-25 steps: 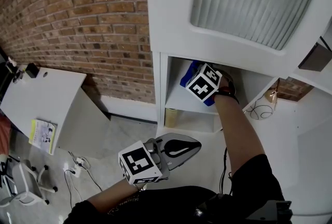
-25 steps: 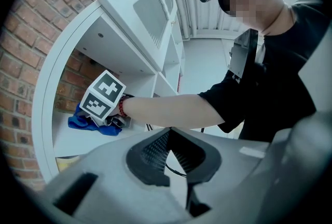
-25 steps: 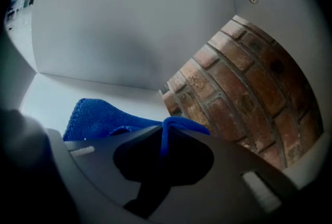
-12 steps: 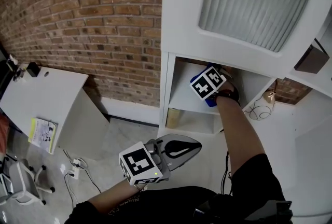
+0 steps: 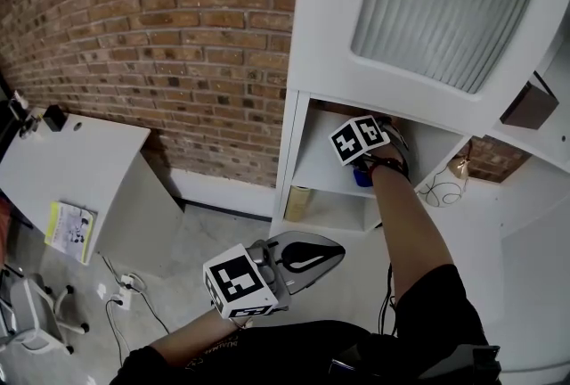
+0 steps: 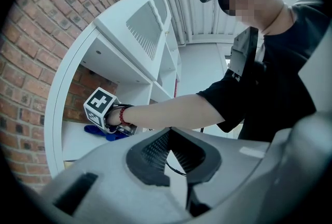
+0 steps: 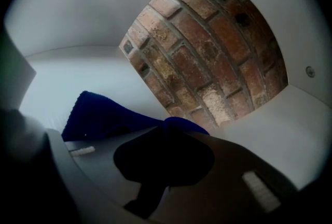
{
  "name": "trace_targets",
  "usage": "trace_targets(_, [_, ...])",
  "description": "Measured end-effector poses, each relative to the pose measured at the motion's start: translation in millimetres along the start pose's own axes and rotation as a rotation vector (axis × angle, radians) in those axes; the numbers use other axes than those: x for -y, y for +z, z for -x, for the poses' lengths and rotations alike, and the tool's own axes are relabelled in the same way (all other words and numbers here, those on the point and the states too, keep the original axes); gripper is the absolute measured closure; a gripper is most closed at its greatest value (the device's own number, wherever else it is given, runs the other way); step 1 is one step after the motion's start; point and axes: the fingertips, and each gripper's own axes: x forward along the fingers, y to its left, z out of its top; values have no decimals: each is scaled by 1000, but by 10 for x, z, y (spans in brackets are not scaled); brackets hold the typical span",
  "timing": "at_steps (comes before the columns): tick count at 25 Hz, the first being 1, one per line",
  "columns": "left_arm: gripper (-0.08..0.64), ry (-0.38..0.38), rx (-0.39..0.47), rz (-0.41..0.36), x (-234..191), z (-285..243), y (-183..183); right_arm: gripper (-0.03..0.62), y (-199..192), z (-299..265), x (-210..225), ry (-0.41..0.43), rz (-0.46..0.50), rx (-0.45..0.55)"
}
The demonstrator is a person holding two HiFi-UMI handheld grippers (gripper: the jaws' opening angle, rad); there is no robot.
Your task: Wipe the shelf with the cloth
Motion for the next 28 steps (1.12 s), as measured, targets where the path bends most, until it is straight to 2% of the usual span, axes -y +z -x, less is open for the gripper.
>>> trace_targets(7, [560,8,21,-7,22,81,40,566,-145,4,48,0,-32,-96])
trace_targets(9, [560,9,23,-9,31,110,45,566,-123,17,63,-7,-42,-69])
trace_targets(11, [560,9,22,-13,52,135,41,552,15,93,75,-8,-64,39])
trace_targets(13, [560,14,16,-17,55,158,39,551,286,251,-21,72,-101,208])
trace_targets(15, [560,19,19,-19,59,168,49,551,590,455,-226,215,-131,362])
trace_targets(17, [560,20,23,-25,88,172,63,551,837,661,-443,332,-126,475])
trace_targets(19, [560,24,20,-35,112,188,75,551,998,836,-637,413,-100,544])
trace_targets(22, [560,42,12,-36,135,237,75,551,1094,983,-890,505,-62,579])
trace_targets(25, [560,60,6,-36,162,296,75,551,1052,966,-1024,527,-24,539])
trace_targets(28, [560,81,2,-41,180,352,90,551,970,922,-1127,601,-74,471])
